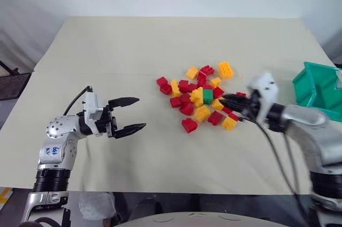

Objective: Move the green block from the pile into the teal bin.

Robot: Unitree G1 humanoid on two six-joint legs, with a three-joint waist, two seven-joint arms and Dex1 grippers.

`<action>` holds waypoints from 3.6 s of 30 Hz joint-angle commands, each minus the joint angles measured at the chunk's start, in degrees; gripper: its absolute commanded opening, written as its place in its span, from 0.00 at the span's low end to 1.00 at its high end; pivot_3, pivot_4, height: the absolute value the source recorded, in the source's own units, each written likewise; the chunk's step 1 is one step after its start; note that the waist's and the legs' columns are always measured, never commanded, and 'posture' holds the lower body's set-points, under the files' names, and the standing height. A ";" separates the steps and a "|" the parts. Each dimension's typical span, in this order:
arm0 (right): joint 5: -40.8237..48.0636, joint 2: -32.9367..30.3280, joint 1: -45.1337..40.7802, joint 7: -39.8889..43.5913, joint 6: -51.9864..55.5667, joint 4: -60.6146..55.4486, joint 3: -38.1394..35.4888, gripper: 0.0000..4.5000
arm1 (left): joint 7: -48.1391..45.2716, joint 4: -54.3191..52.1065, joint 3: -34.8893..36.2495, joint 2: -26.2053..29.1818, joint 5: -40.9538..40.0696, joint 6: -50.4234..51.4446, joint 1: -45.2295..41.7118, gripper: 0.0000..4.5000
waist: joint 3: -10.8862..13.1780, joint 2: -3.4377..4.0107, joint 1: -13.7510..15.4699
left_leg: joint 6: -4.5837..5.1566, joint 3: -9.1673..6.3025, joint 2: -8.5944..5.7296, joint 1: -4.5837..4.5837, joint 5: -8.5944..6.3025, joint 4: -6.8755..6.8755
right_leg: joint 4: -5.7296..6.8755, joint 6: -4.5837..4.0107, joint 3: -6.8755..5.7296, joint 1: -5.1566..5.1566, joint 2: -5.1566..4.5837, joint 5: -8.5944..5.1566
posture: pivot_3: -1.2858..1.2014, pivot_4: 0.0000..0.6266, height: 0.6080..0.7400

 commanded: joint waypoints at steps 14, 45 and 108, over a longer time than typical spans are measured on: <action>4.48 -16.12 16.69 13.92 -3.80 1.79 -22.57 0.99 | -2.93 2.84 1.11 1.61 0.23 -0.80 -2.69 1.00 | 0.03 -0.07 0.10 | 0.02 0.38 0.14 0.18 0.01 0.12 | 0.13 0.11 0.18 0.11 -0.05 0.08 | 0.52 0.24 1.00; -22.08 15.88 -38.07 3.43 -5.86 44.29 29.70 0.99 | 2.85 -7.64 3.50 -0.57 -0.72 -2.44 7.68 1.00 | 0.07 -0.18 -2.99 | 0.00 0.33 0.44 -0.02 0.00 0.72 | 0.43 0.01 0.24 -0.10 -0.02 0.22 | 0.52 0.24 1.00; -22.18 16.05 -29.49 -5.98 19.02 15.50 28.28 0.99 | 5.96 -8.59 2.14 -3.37 -0.31 -2.82 8.21 1.00 | 0.09 -0.14 -2.75 | -0.04 0.18 0.47 -0.15 -0.02 0.71 | 0.40 -0.04 0.25 -0.25 0.01 0.27 | 0.52 0.24 1.00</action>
